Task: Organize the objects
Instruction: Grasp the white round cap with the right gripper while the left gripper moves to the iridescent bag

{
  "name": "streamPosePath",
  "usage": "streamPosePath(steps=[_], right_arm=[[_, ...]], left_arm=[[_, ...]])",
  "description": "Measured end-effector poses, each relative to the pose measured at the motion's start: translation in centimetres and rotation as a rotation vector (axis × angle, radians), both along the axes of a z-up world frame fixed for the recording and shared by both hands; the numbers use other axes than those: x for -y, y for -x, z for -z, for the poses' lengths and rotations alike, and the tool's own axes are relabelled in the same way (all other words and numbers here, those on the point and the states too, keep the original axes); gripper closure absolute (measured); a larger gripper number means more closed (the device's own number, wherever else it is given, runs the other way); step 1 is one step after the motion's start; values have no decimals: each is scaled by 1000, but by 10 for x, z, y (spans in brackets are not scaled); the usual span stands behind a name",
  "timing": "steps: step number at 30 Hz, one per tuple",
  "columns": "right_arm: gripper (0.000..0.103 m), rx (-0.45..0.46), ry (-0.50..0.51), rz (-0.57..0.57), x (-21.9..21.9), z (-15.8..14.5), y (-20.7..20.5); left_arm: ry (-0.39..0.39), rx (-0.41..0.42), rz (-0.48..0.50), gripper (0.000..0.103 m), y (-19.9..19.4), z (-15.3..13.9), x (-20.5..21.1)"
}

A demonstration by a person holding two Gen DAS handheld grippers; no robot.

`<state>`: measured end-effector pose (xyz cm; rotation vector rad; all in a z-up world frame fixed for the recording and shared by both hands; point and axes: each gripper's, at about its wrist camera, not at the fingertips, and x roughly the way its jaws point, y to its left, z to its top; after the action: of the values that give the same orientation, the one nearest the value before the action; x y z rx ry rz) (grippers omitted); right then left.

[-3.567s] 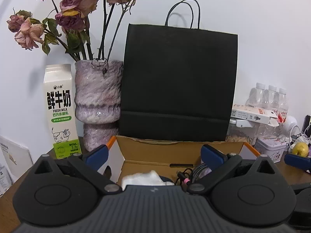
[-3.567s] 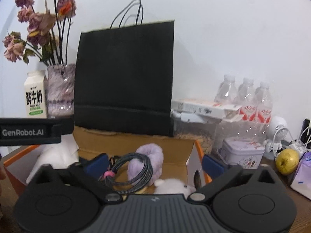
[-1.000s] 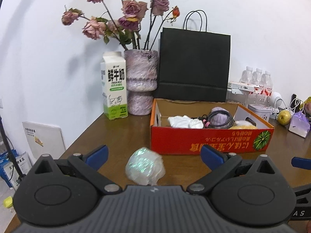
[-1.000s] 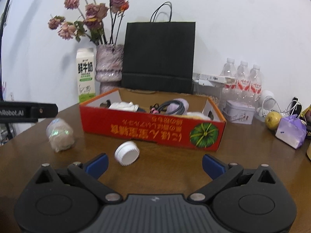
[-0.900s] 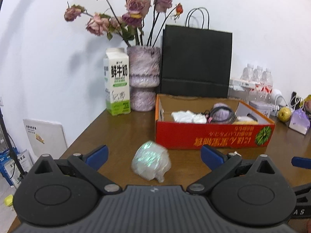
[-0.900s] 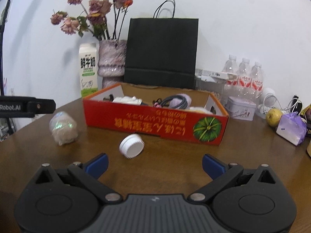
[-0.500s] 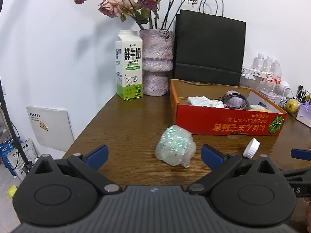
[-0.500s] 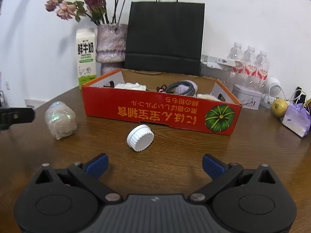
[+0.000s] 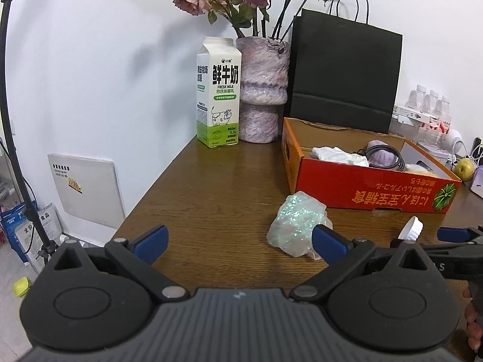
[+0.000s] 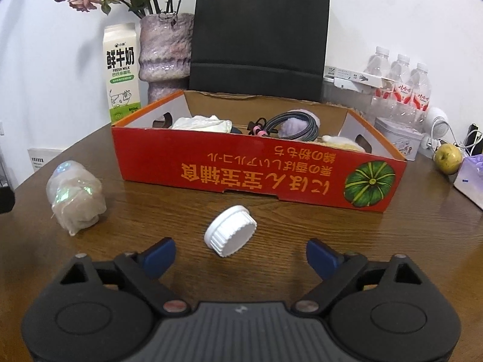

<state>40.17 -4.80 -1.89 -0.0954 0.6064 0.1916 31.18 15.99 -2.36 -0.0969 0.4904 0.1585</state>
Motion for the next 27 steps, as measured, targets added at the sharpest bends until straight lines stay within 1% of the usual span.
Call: streamPosePath(steps=[2,4,5,6,7,8,9,10,11,12,15,20,27], right_arm=[[18,-3,-5,3,-2,0,-4],[26,-8,-12,7,-3,1,-9],[28,-12,-20,5,-3,1,-11],[33,-17,-26,4,-4,2,-13],[42,-24,-32,-1,-5,2,-14],[47,-30,-34,-7,-5,3,-16],[61,-36,-38,-16,-6,3,-16],[77,-37,-46,-21,-5,3,-16],[85,-35,-59,-24,-3,3,-15],[89,-31,-70,-24,-1,2,-14],[89,-7,-80,-29,2,1,-9],[89,54,-63,-35,8,-4,3],[89,94,-48,-17,35,-8,19]], left_arm=[[3,-2,-4,0,-1,1,-1],[8,-5,-7,0,-2,2,-2],[10,-6,-8,0,-2,2,-2],[10,-8,-8,0,-3,3,-1],[10,-9,-7,0,-3,3,-1],[11,-10,-4,0,-4,4,-1],[12,-11,-1,0,-4,5,-1],[13,-14,0,0,-5,6,-1],[14,-16,-1,0,-5,7,-1],[16,-18,-1,0,-5,8,-1],[28,-23,-4,0,-7,10,-4],[47,-30,-18,0,-10,14,-9],[48,-20,-7,0,-10,15,-8]])
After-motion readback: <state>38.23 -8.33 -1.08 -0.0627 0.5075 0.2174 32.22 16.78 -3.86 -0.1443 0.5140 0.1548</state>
